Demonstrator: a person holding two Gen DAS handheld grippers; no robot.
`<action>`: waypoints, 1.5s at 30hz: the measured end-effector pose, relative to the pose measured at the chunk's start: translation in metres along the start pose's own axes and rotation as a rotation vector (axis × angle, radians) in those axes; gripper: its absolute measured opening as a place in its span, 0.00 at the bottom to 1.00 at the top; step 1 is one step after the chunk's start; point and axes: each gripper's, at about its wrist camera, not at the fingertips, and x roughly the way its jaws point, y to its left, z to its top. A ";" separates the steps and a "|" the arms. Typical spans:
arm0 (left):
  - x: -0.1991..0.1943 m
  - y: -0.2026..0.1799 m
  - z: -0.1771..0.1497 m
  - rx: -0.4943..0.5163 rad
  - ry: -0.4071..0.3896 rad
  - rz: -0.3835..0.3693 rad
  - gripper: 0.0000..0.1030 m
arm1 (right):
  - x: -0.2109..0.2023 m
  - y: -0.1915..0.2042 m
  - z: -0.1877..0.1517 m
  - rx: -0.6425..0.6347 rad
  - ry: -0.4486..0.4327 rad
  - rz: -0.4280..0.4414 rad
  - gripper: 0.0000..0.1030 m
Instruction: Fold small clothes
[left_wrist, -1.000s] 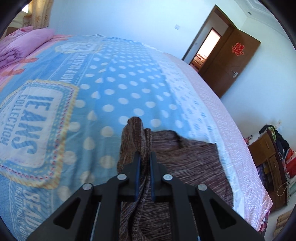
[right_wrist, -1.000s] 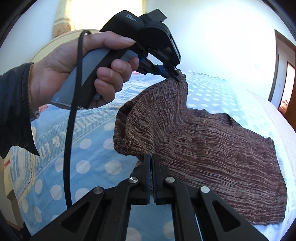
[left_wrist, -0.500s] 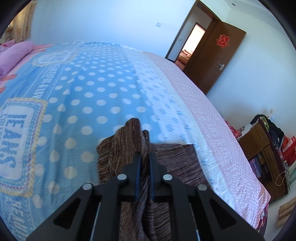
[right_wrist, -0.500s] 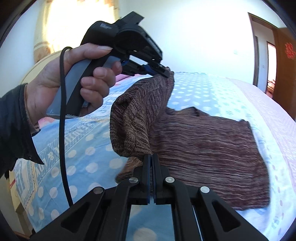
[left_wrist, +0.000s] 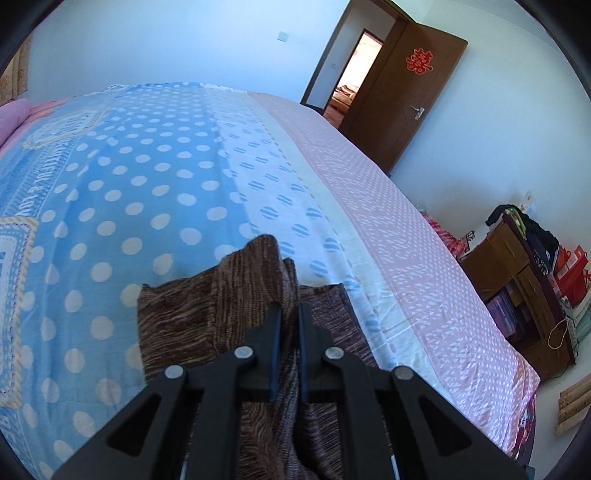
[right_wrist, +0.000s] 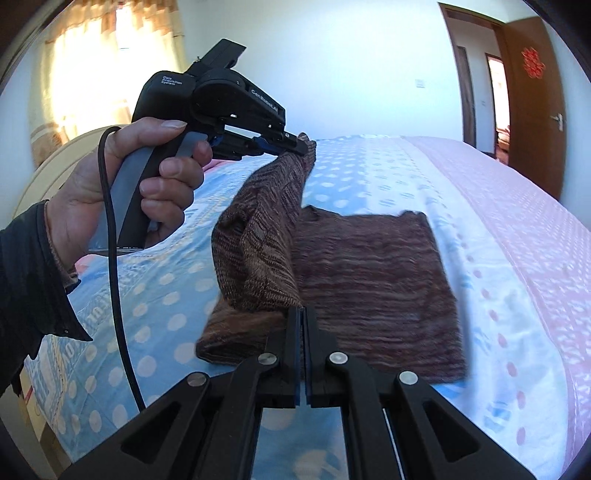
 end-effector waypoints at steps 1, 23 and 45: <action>0.005 -0.005 0.000 0.007 0.009 -0.001 0.08 | -0.001 -0.004 -0.002 0.010 0.001 -0.008 0.00; 0.040 -0.017 -0.005 0.032 0.062 0.016 0.08 | 0.039 -0.055 -0.014 0.262 0.109 0.147 0.41; 0.094 -0.077 -0.004 0.070 0.105 -0.069 0.08 | -0.018 -0.118 -0.030 0.396 0.080 -0.001 0.05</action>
